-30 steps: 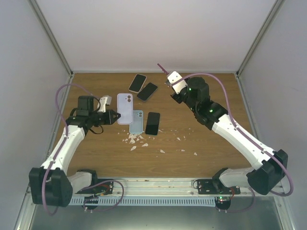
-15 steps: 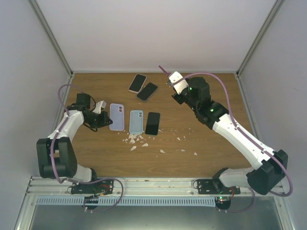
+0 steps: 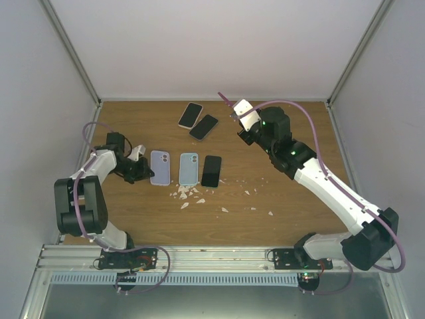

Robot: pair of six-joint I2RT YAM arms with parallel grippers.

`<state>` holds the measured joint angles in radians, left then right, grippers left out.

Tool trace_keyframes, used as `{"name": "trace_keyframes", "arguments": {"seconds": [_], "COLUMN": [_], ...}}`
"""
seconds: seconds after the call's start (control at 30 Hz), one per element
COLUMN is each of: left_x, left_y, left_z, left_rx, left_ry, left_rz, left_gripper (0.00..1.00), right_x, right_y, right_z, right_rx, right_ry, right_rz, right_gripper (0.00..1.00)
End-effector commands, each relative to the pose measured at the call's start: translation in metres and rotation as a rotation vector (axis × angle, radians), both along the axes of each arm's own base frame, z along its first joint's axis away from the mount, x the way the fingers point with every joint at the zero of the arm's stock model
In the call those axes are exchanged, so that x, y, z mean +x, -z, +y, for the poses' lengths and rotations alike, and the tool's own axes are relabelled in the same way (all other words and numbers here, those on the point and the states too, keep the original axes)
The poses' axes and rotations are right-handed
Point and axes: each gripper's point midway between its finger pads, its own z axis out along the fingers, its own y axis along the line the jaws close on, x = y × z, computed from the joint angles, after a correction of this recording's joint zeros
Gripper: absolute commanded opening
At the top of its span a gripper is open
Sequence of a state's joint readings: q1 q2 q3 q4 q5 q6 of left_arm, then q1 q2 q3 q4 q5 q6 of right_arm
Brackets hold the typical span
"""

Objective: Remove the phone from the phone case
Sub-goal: Place the phone case at the center of the board.

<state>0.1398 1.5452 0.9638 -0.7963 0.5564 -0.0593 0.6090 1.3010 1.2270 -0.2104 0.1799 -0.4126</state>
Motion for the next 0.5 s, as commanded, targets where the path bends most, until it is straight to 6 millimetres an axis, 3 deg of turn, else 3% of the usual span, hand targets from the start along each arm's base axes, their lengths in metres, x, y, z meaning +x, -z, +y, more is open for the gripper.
{"name": "trace_keyframes", "arguments": {"seconds": [0.0,0.47], "left_x": [0.011,0.025], "left_y": [0.001,0.027], "left_z": [0.001,0.003], "left_rx": [-0.009,-0.006], "left_ry": [0.010,0.029], "left_rz": [-0.029,0.029], "left_gripper": [0.00,0.00], "right_x": [-0.001,0.003], "right_y": [-0.033,-0.029], "right_z": [-0.003,0.001], "right_rx": [0.072,0.070], "right_ry": [0.002,-0.002], "right_rz": [-0.072,-0.051], "right_gripper": [0.00,0.01]}}
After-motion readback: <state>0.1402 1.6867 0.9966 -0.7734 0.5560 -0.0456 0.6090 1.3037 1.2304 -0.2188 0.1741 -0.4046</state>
